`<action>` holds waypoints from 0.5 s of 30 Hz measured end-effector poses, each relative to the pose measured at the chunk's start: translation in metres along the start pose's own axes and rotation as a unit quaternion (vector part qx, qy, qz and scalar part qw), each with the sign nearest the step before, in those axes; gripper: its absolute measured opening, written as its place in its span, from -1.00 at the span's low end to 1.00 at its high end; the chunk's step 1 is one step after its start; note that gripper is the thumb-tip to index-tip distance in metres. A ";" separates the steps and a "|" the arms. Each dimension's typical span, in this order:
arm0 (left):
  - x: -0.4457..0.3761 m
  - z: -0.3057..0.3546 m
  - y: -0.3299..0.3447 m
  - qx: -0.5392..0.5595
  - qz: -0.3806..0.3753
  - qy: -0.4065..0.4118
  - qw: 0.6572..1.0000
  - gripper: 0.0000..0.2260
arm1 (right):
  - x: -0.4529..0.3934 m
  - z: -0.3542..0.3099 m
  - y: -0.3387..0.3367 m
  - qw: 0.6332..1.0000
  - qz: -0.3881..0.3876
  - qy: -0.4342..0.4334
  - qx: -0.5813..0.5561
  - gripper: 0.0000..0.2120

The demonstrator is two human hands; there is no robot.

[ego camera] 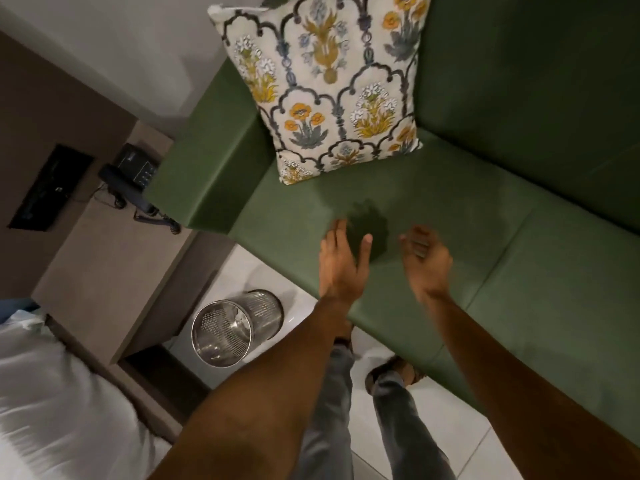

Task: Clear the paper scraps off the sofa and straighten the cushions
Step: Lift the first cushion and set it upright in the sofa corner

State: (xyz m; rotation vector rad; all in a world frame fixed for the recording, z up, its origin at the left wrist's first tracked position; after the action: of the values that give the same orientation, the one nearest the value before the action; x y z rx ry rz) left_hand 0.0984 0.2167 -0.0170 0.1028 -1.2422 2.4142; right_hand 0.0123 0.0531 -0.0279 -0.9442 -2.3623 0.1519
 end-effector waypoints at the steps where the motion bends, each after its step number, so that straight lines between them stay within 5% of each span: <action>1: -0.012 -0.003 -0.003 0.007 0.006 -0.017 1.000 -0.41 | -0.007 -0.004 0.002 1.000 0.003 0.008 -0.017 -0.62; 8: -0.103 -0.056 -0.058 0.119 0.116 -0.193 0.967 -0.17 | -0.078 -0.060 0.056 0.998 -0.012 0.018 -0.061 -0.22; 15: -0.191 -0.066 -0.097 0.220 0.196 -0.198 0.935 -0.22 | -0.147 -0.125 0.120 0.996 0.017 0.033 -0.075 0.25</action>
State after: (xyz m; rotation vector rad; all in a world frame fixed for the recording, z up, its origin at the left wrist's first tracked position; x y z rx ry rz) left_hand 0.3190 0.2555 -0.0308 0.5445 -0.9060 3.1063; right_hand 0.2384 0.0311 -0.0323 -1.0444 -2.3239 -0.0438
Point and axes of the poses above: each hand's wrist, its own x-axis away from the middle knuckle, its own y-axis out of the palm, z = x × y, the point moved 6 cm from there along -x, towards the middle knuckle, and after that the axes turned 3 degrees about -z, right-handed, at the moved point
